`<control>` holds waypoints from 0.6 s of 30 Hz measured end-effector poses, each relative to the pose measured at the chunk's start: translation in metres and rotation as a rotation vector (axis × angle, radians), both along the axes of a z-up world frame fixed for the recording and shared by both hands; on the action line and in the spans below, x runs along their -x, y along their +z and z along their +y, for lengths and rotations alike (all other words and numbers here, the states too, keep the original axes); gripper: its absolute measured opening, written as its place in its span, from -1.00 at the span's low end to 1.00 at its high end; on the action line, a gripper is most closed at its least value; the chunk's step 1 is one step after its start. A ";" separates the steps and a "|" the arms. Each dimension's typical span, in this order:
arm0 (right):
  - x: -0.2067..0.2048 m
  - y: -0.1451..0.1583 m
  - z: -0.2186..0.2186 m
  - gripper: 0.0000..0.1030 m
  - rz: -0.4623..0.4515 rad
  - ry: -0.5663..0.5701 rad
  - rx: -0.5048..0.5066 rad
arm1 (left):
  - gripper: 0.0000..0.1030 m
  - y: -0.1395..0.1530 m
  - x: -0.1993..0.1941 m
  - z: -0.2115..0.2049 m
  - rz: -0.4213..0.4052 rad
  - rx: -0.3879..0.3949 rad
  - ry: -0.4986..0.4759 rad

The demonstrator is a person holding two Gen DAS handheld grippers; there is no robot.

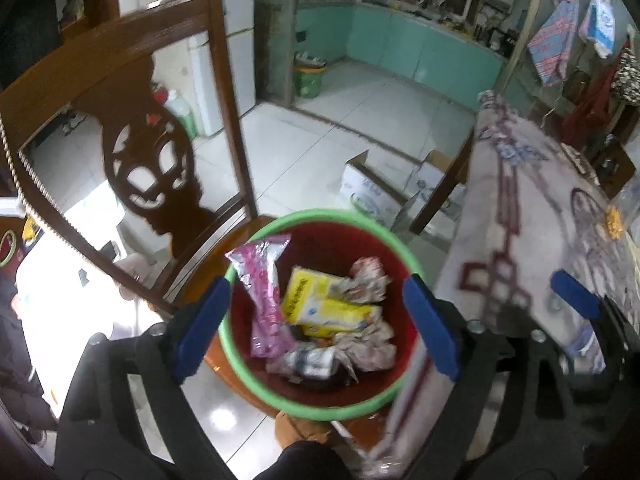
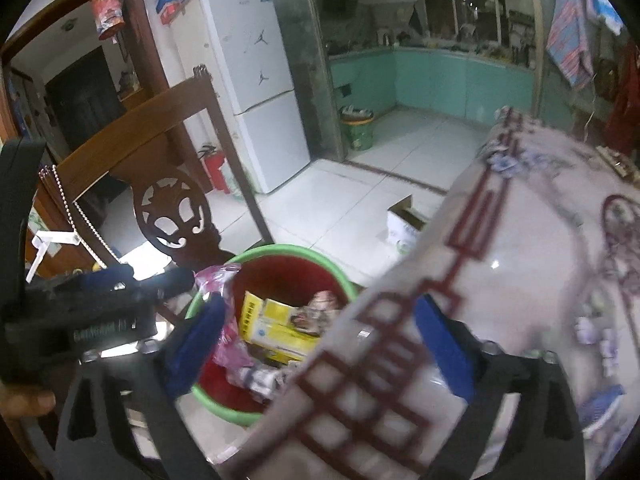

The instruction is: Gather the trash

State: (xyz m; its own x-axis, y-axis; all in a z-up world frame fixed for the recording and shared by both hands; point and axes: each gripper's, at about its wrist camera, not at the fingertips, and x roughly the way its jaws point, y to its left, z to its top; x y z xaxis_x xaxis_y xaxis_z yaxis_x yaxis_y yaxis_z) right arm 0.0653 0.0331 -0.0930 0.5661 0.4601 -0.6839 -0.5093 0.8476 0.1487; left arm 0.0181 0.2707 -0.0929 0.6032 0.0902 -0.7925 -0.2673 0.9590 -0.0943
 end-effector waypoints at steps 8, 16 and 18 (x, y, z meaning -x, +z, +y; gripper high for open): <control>0.022 0.044 -0.095 0.86 -0.127 -0.152 0.037 | 0.90 0.049 -0.009 -0.080 -0.174 0.060 -0.122; 0.086 0.122 -0.228 0.87 -0.529 -0.372 0.048 | 0.90 0.115 0.014 -0.188 -0.549 0.076 -0.195; 0.095 0.129 -0.253 0.87 -0.579 -0.415 0.090 | 0.90 0.122 0.022 -0.213 -0.635 0.037 -0.201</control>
State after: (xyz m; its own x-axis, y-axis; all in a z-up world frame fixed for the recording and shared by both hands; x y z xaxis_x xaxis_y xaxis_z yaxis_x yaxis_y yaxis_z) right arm -0.0294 -0.2198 0.0357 0.9655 0.0845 -0.2463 -0.1187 0.9847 -0.1274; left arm -0.0038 0.0572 0.0286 0.9561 -0.0926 -0.2782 0.0341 0.9775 -0.2080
